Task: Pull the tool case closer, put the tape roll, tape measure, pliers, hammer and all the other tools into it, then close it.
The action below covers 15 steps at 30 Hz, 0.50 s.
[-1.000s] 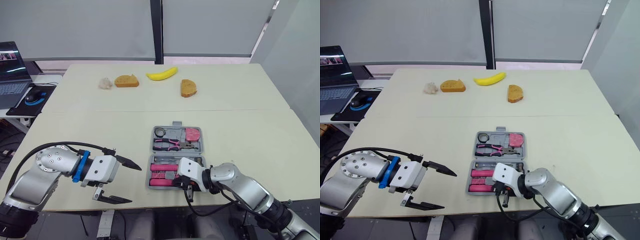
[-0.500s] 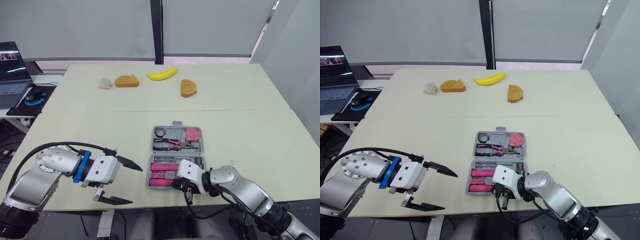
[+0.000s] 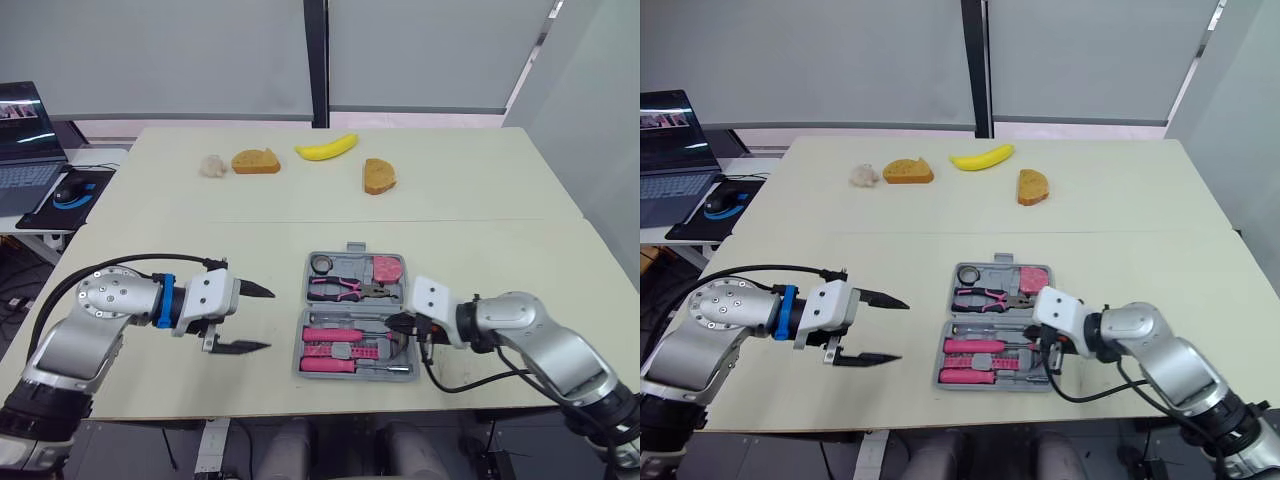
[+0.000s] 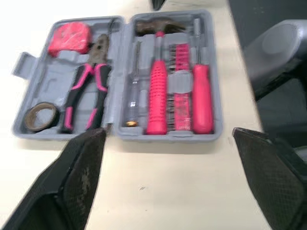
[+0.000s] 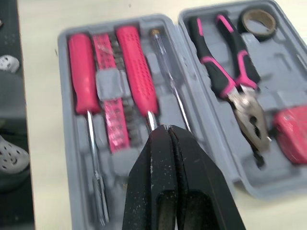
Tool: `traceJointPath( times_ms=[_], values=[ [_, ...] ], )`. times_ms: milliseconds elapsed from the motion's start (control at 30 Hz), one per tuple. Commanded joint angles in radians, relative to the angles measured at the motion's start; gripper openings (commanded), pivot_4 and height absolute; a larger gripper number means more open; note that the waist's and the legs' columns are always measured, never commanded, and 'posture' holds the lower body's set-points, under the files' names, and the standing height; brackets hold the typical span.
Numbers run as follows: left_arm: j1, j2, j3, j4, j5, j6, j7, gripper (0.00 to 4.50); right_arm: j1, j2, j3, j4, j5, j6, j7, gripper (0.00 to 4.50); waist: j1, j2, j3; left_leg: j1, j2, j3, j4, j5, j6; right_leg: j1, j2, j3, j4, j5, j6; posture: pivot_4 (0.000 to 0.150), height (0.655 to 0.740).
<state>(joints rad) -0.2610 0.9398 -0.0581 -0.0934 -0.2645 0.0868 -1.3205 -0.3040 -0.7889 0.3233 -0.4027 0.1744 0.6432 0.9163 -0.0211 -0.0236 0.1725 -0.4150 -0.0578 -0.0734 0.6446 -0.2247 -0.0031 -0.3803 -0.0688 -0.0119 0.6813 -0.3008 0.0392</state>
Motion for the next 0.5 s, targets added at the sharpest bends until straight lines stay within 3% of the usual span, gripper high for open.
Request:
traceJointPath(
  times_ms=[33, 167, 333, 500],
  values=[
    [-0.054, -0.025, -0.027, 0.071, 0.08, -0.012, 0.064, 2.91, 0.009, -0.086, -0.065, 0.048, -0.045, -0.085, 0.024, 0.0, 0.0, 0.0, 0.0, 0.0, 0.0, 0.0, 0.0, 0.0, 0.0, 0.0, 0.0, 0.0, 0.0, 0.0, 0.0, 0.15, 0.74],
    [-0.112, -0.066, -0.066, 0.161, 0.158, -0.034, 0.123, 1.6, 0.021, -0.13, -0.075, 0.126, -0.089, -0.148, 0.023, 0.0, 0.0, 0.0, 0.0, 0.0, 0.0, 0.001, 0.0, 0.0, 0.0, 0.0, 0.0, 0.0, 0.0, 0.0, 0.0, 0.15, 0.74],
    [-0.178, -0.147, -0.19, 0.348, 0.334, -0.133, 0.209, 0.05, -0.018, -0.09, -0.008, 0.292, -0.208, -0.228, -0.016, 0.0, -0.003, -0.001, 0.0, 0.0, 0.0, 0.001, 0.0, 0.0, 0.0, 0.0, 0.0, 0.0, 0.001, 0.0, 0.0, 0.15, 0.74],
    [-0.205, -0.243, -0.23, 0.436, 0.374, -0.147, 0.251, 0.05, -0.045, -0.045, 0.019, 0.376, -0.261, -0.266, -0.008, 0.0, -0.004, -0.001, 0.0, -0.001, -0.001, 0.002, 0.001, 0.0, 0.0, -0.001, 0.0, 0.001, 0.001, 0.0, 0.0, 0.15, 0.74]
  ],
)
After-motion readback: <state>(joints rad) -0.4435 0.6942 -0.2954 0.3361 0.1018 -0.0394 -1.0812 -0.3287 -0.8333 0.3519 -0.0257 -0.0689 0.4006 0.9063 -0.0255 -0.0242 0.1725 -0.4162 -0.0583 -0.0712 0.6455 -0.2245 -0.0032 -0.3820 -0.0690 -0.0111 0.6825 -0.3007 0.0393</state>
